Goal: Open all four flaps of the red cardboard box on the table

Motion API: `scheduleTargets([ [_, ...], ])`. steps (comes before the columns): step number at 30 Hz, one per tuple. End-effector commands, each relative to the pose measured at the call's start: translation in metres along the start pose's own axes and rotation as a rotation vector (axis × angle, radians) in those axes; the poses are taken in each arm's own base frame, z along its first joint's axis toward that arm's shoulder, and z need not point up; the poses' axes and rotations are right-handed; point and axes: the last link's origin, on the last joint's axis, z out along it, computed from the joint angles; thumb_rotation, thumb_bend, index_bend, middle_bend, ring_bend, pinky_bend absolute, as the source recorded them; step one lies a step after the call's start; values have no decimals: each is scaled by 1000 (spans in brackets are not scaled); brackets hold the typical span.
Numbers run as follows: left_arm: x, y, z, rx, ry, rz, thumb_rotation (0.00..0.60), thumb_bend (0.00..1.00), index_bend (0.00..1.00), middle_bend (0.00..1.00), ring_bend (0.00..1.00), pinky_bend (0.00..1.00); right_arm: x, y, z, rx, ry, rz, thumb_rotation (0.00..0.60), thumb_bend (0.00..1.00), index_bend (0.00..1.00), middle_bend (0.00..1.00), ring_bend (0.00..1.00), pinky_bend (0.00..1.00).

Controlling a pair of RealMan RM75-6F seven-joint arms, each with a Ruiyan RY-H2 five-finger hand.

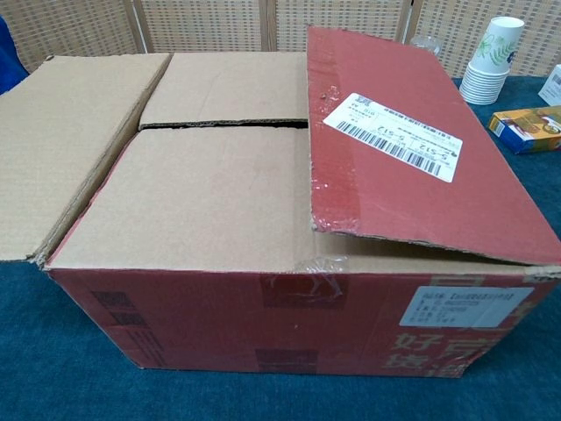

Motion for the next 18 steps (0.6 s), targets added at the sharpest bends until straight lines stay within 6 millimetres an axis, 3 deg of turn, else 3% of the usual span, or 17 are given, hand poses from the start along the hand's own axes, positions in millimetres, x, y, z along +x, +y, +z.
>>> scheduleTargets([
  [1, 6, 1, -2, 5, 16, -15, 544, 0, 204, 44, 0, 60, 2, -2, 5, 64, -13, -39, 600, 0, 0, 0, 0, 96],
  [7, 16, 5, -11, -26, 49, -35, 555, 0, 202, 43, 0, 59, 25, -14, 20, 166, 13, -147, 600, 0, 0, 0, 0, 96],
  [18, 22, 7, -13, -72, 71, -84, 554, 0, 198, 44, 0, 61, 95, -60, 48, 353, 92, -276, 600, 0, 0, 0, 0, 96],
])
